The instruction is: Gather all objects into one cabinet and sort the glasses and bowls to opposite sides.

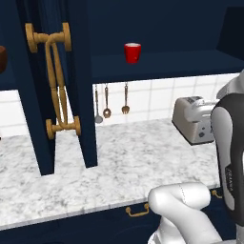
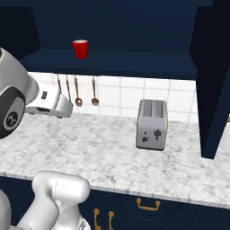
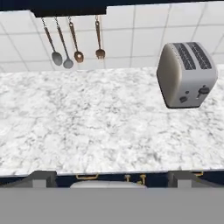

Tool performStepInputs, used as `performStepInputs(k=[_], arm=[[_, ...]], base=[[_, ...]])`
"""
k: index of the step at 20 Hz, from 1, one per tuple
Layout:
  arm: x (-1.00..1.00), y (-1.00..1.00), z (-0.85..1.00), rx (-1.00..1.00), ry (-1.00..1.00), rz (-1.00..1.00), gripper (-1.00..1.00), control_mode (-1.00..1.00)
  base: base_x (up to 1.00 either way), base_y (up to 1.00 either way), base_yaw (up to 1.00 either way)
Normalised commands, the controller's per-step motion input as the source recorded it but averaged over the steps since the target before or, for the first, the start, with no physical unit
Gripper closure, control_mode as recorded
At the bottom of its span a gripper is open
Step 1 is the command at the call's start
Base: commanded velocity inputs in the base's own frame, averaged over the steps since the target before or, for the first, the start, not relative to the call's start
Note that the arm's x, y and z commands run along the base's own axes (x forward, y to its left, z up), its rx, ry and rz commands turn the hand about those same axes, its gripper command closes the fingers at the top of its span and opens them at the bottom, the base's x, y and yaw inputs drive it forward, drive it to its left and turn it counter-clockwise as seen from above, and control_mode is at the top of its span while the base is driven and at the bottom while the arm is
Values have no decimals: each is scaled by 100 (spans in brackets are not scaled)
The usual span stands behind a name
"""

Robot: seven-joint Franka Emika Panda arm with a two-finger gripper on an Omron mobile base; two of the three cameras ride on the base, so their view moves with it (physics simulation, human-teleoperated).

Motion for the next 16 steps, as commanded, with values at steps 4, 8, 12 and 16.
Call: performStepInputs(k=[4, 8, 12, 16], arm=[[0, 0, 55, 6, -39, 13, -100, -100], [4, 0, 62, 4, -37, 8, -100, -100], [41, 11, 54, 0, -16, 0, -100, -100], [72, 16, 48, 0, -1, 0, -100, -100]], base=[[0, 0, 0], [0, 0, 0], [0, 0, 0], [0, 0, 0]])
